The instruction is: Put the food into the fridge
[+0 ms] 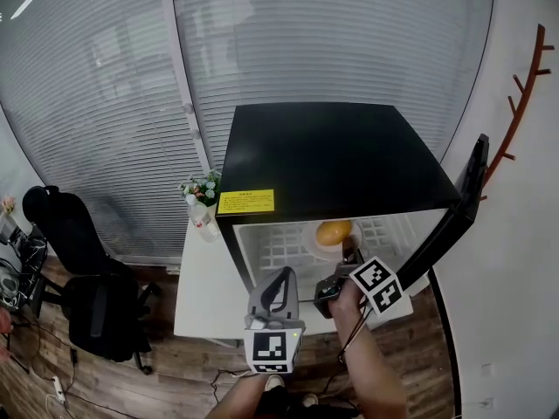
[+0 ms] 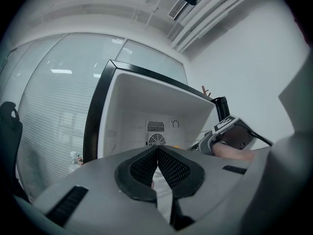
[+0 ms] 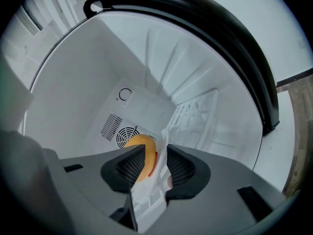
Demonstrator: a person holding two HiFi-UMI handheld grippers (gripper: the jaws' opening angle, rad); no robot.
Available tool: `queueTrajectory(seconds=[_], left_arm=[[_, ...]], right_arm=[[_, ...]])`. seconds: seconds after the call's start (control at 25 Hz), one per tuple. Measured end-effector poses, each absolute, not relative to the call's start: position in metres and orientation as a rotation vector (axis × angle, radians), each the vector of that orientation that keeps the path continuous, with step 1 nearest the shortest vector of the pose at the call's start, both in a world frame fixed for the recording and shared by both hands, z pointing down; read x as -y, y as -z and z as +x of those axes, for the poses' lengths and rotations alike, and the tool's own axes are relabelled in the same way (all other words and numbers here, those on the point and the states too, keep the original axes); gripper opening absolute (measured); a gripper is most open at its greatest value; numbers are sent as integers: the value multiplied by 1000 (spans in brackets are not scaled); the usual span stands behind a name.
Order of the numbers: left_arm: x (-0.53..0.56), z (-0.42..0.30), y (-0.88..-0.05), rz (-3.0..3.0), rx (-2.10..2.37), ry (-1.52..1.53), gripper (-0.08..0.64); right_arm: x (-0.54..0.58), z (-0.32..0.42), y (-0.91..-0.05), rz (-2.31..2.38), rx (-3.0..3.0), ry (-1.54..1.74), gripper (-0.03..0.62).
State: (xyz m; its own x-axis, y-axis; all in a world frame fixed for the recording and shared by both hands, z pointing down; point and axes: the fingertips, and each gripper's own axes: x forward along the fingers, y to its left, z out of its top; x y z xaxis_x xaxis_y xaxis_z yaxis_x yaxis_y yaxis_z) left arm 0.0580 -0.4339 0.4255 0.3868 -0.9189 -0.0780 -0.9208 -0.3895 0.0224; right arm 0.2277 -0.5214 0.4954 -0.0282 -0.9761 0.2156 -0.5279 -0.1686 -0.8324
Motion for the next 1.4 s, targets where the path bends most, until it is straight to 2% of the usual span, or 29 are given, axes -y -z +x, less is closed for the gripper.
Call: queueTrajectory(seconds=[0.32, 0.76, 1.04, 1.4], left_arm=[[436, 61, -424, -2598, -1708, -113, 26], [435, 66, -426, -2608, -1701, -105, 26], [437, 68, -428, -2608, -1697, -97, 26], [435, 70, -431, -2612, -1682, -73, 26]], right_arm=[[516, 233, -494, -1789, -1615, 1070, 160], [510, 243, -488, -2031, -1762, 841, 213], [490, 240, -477, -1992, -1899, 695, 212], [444, 227, -433, -2015, -2152, 261, 194]])
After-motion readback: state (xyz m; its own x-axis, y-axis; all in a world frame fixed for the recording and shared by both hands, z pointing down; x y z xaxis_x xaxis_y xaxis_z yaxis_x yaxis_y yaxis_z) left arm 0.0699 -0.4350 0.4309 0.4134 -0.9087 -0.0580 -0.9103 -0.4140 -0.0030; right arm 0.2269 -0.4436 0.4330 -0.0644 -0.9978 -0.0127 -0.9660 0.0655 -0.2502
